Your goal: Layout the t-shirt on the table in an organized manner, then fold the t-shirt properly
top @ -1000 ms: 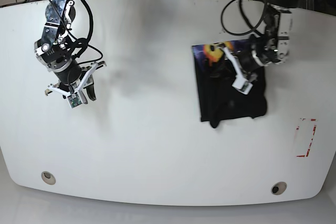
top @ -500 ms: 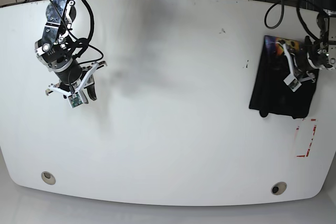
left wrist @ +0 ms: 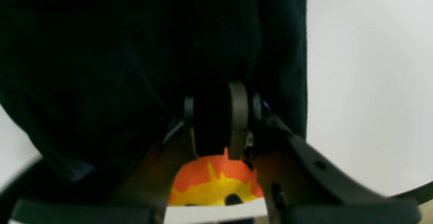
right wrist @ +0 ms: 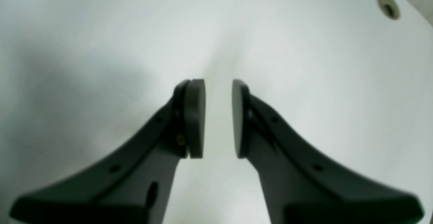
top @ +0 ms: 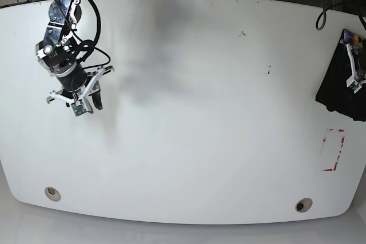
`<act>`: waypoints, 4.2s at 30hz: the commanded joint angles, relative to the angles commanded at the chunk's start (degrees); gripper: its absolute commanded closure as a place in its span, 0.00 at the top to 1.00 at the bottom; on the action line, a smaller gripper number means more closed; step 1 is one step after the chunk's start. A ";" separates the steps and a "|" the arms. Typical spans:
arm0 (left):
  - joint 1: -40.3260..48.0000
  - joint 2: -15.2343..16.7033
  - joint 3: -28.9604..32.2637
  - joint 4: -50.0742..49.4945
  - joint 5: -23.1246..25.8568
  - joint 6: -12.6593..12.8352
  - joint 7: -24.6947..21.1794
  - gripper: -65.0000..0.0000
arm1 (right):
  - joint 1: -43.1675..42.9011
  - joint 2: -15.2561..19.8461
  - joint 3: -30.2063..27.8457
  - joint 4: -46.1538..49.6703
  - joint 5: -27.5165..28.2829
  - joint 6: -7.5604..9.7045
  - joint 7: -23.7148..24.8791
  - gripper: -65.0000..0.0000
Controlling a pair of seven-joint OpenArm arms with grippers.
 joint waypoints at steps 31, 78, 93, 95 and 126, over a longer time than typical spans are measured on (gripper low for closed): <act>-0.35 28.84 -22.68 39.91 11.16 3.91 -0.97 0.18 | -0.88 -2.55 -0.26 0.35 -3.87 2.37 7.82 0.20; 63.82 55.91 -14.59 38.07 18.55 14.73 -45.19 0.17 | -61.19 -9.93 3.16 -1.14 4.22 -0.88 35.78 0.20; 42.81 48.97 -7.21 -1.41 18.99 14.90 -45.45 0.17 | -48.97 -6.24 -4.04 -32.53 2.64 -1.05 38.68 0.20; 40.35 48.97 -7.12 -4.75 19.08 14.90 -45.45 0.17 | -46.77 -6.15 -4.22 -35.87 2.64 -0.97 38.86 0.20; 1.49 43.96 -6.24 -56.35 20.92 22.73 -43.16 0.18 | -17.32 -6.68 -9.67 -75.25 -8.88 -10.90 39.03 0.20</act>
